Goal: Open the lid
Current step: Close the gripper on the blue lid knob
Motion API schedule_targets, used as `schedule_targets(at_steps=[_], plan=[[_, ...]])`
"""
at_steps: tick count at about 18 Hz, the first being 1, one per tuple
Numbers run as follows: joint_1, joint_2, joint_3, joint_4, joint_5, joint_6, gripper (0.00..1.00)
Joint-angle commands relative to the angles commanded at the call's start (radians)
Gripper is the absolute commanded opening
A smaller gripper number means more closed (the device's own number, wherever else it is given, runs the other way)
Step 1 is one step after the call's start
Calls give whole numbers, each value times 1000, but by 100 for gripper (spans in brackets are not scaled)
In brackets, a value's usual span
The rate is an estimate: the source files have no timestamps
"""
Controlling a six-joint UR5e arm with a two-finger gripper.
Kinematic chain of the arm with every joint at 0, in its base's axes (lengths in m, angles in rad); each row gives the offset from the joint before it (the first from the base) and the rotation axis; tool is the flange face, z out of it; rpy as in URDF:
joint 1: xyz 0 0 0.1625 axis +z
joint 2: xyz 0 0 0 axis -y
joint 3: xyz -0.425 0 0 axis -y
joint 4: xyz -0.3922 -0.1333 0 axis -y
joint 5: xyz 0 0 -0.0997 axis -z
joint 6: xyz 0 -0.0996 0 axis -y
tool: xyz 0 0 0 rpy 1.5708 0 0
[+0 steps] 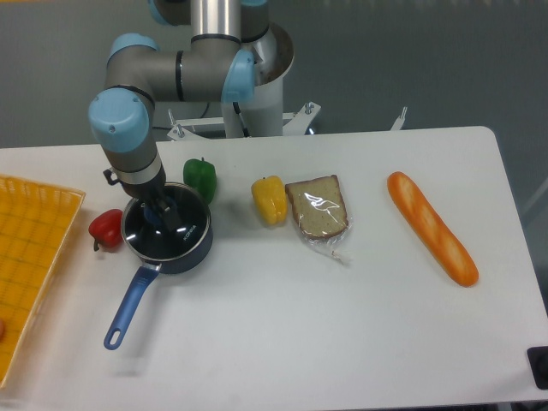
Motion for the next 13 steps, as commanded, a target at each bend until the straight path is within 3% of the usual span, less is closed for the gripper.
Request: schedule_targets(at_steps=[8,13], plan=[[5,0,5,-3,2,5,68],[5,-2,11,-5,2,6,65]])
